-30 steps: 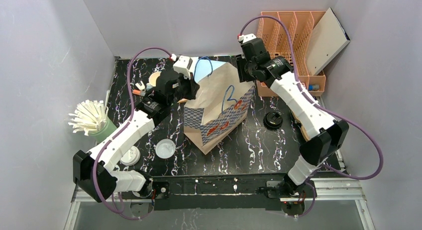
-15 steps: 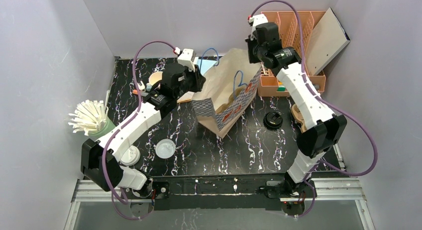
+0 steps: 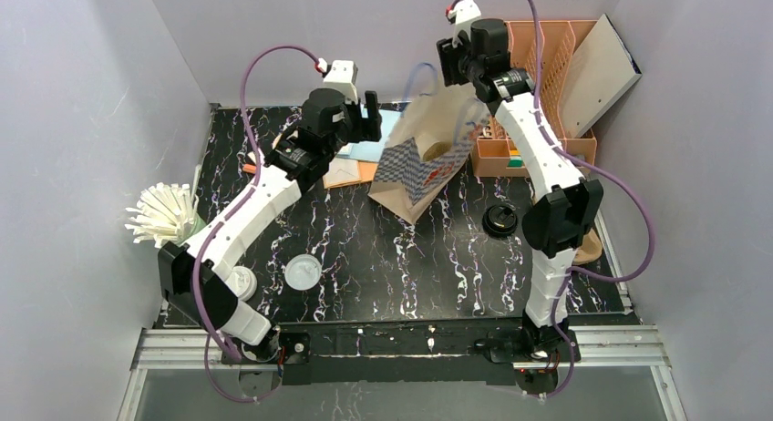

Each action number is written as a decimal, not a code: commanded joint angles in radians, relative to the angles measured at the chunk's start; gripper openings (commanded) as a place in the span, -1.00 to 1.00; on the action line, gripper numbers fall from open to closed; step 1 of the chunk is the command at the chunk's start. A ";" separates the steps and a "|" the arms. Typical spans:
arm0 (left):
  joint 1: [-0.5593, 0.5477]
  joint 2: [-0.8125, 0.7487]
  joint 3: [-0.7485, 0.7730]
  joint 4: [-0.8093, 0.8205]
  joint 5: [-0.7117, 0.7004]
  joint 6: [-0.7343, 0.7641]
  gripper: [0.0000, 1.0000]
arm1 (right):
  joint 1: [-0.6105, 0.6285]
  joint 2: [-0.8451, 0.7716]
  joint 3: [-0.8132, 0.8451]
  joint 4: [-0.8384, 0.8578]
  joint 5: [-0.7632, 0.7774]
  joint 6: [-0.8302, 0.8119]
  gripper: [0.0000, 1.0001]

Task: Pack the takeout coffee

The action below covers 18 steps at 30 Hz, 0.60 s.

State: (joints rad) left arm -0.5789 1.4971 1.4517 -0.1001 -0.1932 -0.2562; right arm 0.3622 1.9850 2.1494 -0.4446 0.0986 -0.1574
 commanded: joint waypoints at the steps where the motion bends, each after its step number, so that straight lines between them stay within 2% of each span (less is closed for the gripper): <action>1: 0.017 -0.074 0.093 -0.192 -0.208 0.064 0.49 | 0.001 -0.032 0.181 -0.003 0.003 0.042 0.22; 4: 0.053 -0.110 0.076 -0.256 -0.234 0.083 0.39 | 0.002 -0.115 0.143 -0.022 0.012 0.096 0.28; 7: 0.099 -0.133 0.029 -0.276 -0.191 0.095 0.07 | 0.003 -0.220 0.064 -0.026 -0.005 0.145 0.26; 12: 0.128 -0.091 0.013 -0.315 -0.118 0.174 -0.20 | 0.008 -0.386 -0.092 -0.016 -0.183 0.256 0.23; 18: 0.170 0.003 0.045 -0.321 -0.117 0.195 -0.28 | 0.059 -0.508 -0.219 0.010 -0.397 0.370 0.17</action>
State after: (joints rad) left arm -0.4362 1.4487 1.4792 -0.3817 -0.3229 -0.1005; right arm 0.3782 1.5085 1.9854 -0.4625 -0.1230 0.1116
